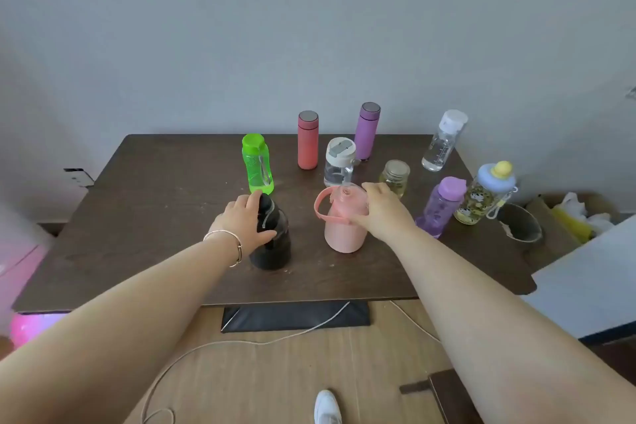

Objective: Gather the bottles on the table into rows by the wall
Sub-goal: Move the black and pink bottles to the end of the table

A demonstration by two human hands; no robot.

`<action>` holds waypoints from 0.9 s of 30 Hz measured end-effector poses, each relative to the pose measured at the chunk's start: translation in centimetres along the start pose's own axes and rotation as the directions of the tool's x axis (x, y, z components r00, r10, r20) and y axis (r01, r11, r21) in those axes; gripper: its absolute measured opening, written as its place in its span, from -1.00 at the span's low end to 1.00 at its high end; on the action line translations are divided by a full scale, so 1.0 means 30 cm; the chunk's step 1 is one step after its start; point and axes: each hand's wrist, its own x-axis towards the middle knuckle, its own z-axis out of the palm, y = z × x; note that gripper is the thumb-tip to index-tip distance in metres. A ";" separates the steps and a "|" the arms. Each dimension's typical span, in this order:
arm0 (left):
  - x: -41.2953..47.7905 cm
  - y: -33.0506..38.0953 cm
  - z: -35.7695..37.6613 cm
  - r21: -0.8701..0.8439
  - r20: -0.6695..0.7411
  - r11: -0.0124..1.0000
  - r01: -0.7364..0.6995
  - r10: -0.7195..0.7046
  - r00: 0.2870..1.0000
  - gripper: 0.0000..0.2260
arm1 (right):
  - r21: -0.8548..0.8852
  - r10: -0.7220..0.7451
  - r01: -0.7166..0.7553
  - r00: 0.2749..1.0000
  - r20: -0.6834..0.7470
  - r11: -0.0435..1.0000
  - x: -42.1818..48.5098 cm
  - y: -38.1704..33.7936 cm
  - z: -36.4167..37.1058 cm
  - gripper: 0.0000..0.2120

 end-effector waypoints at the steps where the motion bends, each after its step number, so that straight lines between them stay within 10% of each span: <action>1: 0.014 0.004 0.011 -0.069 0.001 0.997 0.037 -0.037 0.999 -0.18 | 0.020 -0.006 0.006 1.000 -0.004 1.000 0.017 0.009 0.010 -0.25; 8: 0.047 0.005 0.100 -0.423 -0.096 0.889 0.176 -0.238 0.967 -0.17 | 0.176 -0.101 0.103 0.995 -0.019 0.979 0.080 0.094 0.129 -0.14; 27: 0.039 -0.026 0.106 -0.552 -0.190 0.813 0.184 -0.338 0.922 -0.37 | 0.423 -0.031 0.048 0.998 -0.048 0.905 0.144 0.037 0.202 -0.09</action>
